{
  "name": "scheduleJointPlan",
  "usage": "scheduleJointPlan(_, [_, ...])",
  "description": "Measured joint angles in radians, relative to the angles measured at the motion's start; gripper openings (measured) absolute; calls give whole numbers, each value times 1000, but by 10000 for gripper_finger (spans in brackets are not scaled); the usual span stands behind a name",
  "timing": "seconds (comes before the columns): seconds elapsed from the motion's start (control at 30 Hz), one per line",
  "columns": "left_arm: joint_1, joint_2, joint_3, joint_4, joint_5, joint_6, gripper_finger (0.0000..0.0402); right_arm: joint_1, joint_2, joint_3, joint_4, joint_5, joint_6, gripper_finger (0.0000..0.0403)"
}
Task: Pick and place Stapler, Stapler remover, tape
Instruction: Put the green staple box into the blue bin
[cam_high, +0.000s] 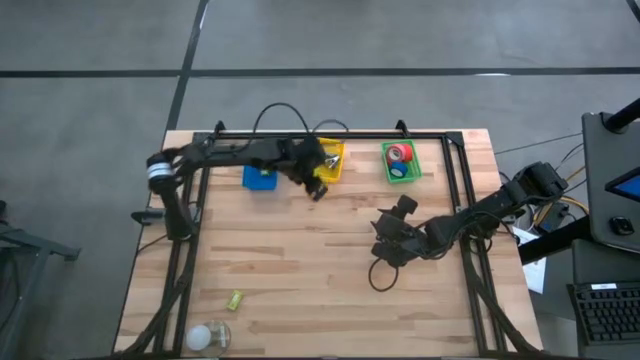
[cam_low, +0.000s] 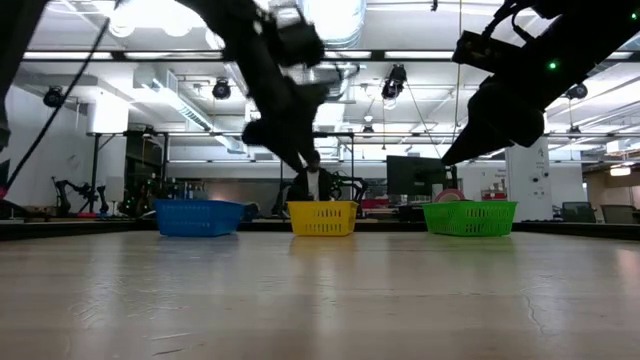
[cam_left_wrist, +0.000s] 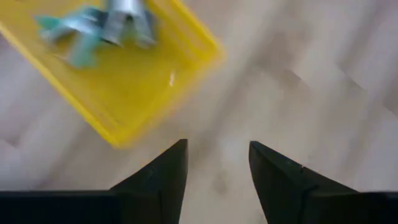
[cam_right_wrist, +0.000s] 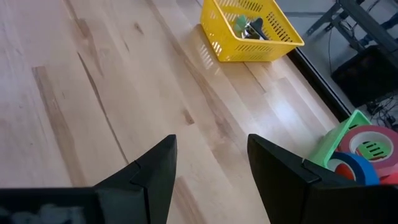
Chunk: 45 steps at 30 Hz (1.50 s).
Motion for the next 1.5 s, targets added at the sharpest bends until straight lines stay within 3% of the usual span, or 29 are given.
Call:
scheduleJointPlan(0.23, [-277, -153, -25, -180, -74, -96, 218, -1, 0, 0, 1, 4, -27, 192])
scheduleJointPlan(0.43, [-539, -248, -61, -237, -167, -327, 276, -2, 0, 3, 14, 5, -48, 192])
scheduleJointPlan(0.53, [-668, -277, -96, -237, -171, -401, 287, -2, 0, 3, 37, 5, -56, 192])
scheduleJointPlan(0.63, [-773, -279, -138, -239, -212, -578, 287, -2, 0, 4, 57, 4, -67, 192])
scheduleJointPlan(0.73, [-829, -272, -175, -245, -190, -759, 286, -2, 0, 8, 60, -8, -66, 192])
scheduleJointPlan(1.1, [-1004, -270, -337, -274, -63, -1099, 285, -2, 0, 10, 112, -18, -112, 192])
scheduleJointPlan(1.3, [-1040, -269, -416, -282, 67, -1213, 285, -2, 0, 10, 114, -19, -120, 192])
scheduleJointPlan(1.5, [-1049, -268, -459, -162, 95, -1253, 285, -2, 0, 10, 124, -19, -120, 192])
